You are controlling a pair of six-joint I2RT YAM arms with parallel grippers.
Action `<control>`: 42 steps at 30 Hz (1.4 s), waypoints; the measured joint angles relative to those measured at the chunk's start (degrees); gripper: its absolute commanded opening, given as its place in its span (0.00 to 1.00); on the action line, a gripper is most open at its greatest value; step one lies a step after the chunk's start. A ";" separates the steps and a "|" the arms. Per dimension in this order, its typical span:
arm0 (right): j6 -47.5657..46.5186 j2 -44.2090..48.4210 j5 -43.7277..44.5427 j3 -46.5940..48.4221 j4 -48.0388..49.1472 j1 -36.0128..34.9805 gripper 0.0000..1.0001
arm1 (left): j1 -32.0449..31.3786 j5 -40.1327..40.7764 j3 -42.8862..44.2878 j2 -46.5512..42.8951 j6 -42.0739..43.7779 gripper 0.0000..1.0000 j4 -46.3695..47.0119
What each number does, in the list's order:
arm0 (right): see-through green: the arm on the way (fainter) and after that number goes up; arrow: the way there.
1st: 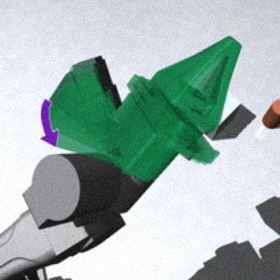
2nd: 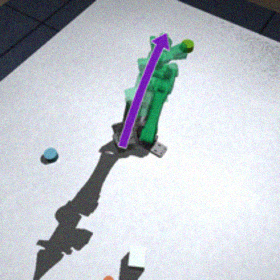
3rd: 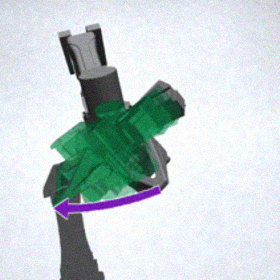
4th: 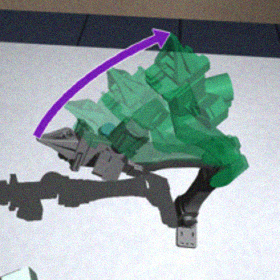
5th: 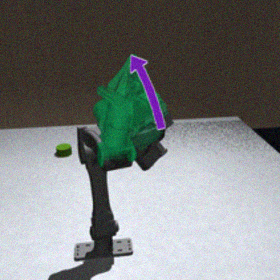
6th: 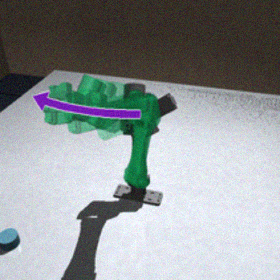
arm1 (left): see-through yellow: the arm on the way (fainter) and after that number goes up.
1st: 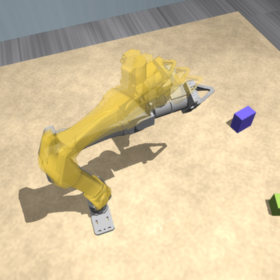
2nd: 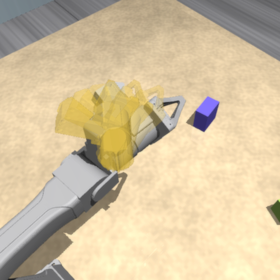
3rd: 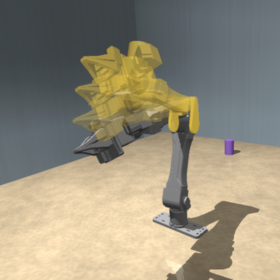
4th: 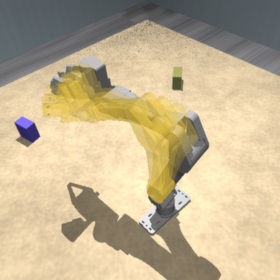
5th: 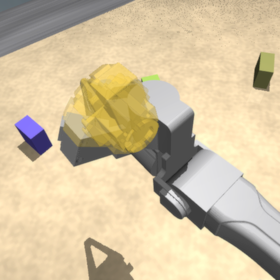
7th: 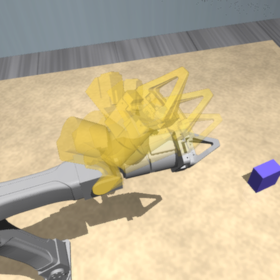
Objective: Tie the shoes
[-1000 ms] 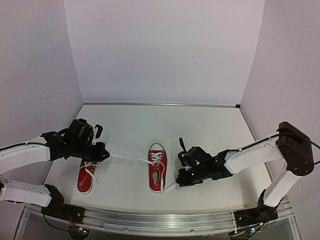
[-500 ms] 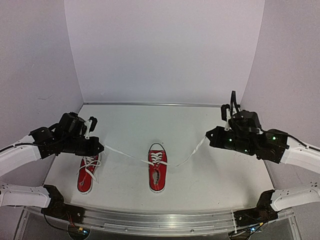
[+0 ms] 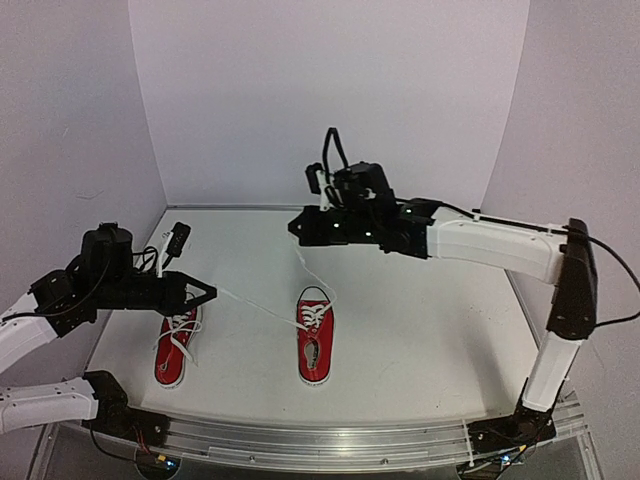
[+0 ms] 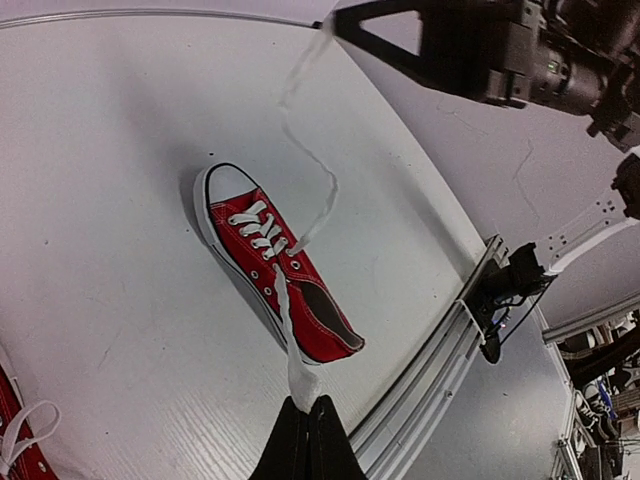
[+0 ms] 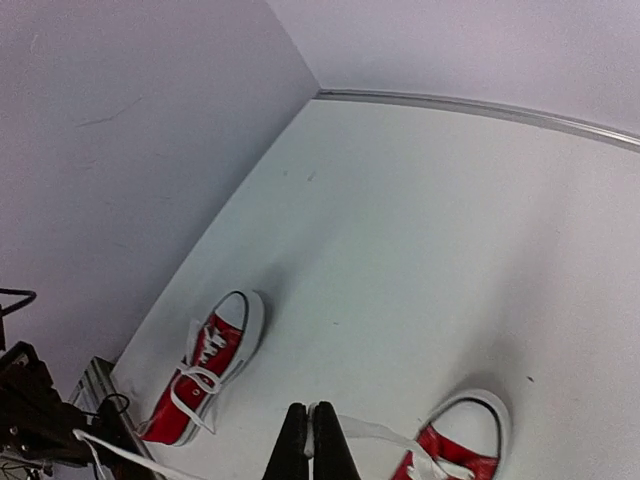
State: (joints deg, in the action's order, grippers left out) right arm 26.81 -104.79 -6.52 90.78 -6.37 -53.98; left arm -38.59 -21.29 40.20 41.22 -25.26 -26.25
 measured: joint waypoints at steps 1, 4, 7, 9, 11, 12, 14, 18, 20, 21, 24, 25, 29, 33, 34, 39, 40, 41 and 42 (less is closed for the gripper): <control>0.00 -3.52 -1.28 4.04 -0.11 -0.73 0.00 | 0.00 -0.73 -0.06 -0.44 -0.02 0.00 0.10; 0.36 -12.50 -5.19 12.94 2.15 -3.43 0.12 | 0.00 -2.19 -0.23 -1.26 -0.04 0.00 0.26; 2.25 -18.47 -8.81 17.54 2.82 -5.77 0.46 | -0.02 -3.29 -0.28 -2.11 -0.07 0.00 0.23; 2.90 -20.46 -10.91 17.71 2.55 -7.10 0.57 | -0.02 -3.87 -0.28 -2.75 -0.18 0.00 0.24; 3.33 -20.62 -11.34 16.28 2.37 -7.69 0.61 | -0.04 -4.09 -0.28 -2.97 -0.30 0.00 0.09; 3.32 -20.24 -11.50 15.03 2.49 -7.72 0.61 | -0.04 -4.01 -0.28 -2.90 -0.41 0.00 -0.16; 3.68 -18.83 -11.28 12.24 2.61 -7.06 0.62 | -0.04 -3.28 -0.28 -1.92 -0.93 0.00 -1.23; 3.76 -12.91 -10.77 4.89 2.01 -3.52 0.62 | -0.04 -0.99 -0.37 2.93 -2.49 0.00 -2.77; 3.72 -9.66 -10.46 1.71 2.41 -1.75 0.62 | -0.02 0.21 -0.63 6.42 -3.24 0.00 -3.63; 3.71 -7.63 -10.21 -0.33 2.76 -0.69 0.62 | -0.04 0.52 -0.69 8.51 -3.44 0.00 -4.32; 3.65 -1.63 -9.54 -6.16 2.93 1.73 0.62 | -0.11 0.43 -1.40 14.17 -3.80 0.00 -4.82; 3.63 0.01 -9.26 -7.86 3.17 2.21 0.62 | -0.42 0.39 -1.74 15.95 -3.84 0.00 -4.86; 3.53 3.88 -8.72 -13.04 3.31 2.59 0.62 | -3.00 -0.21 -2.43 21.65 -4.00 0.00 -4.70; 3.41 4.84 -8.31 -16.64 3.27 2.59 0.62 | -7.76 0.52 -2.51 27.84 -4.18 0.16 -4.27; 3.41 4.92 -8.29 -17.33 3.22 2.59 0.62 | -8.93 0.81 -2.51 29.68 -4.25 0.25 -4.35; 3.35 5.14 -8.04 -18.56 2.83 2.81 0.62 | -11.08 4.08 -2.47 33.56 -4.24 0.48 -5.98; 3.31 5.35 -7.96 -18.60 2.81 2.84 0.62 | -11.08 5.11 -2.31 33.41 -4.59 0.49 -6.52; 3.25 5.66 -7.93 -18.60 2.81 2.86 0.62 | -11.08 6.03 -2.05 33.33 -4.71 0.49 -7.04; 3.20 6.03 -7.91 -18.60 2.83 2.89 0.62 | -11.08 6.77 -1.76 33.30 -4.73 0.48 -7.46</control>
State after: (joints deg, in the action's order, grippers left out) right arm 30.01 -98.75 -14.43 72.18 -3.54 -51.09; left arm -49.67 -14.52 38.44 74.52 -29.99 -33.71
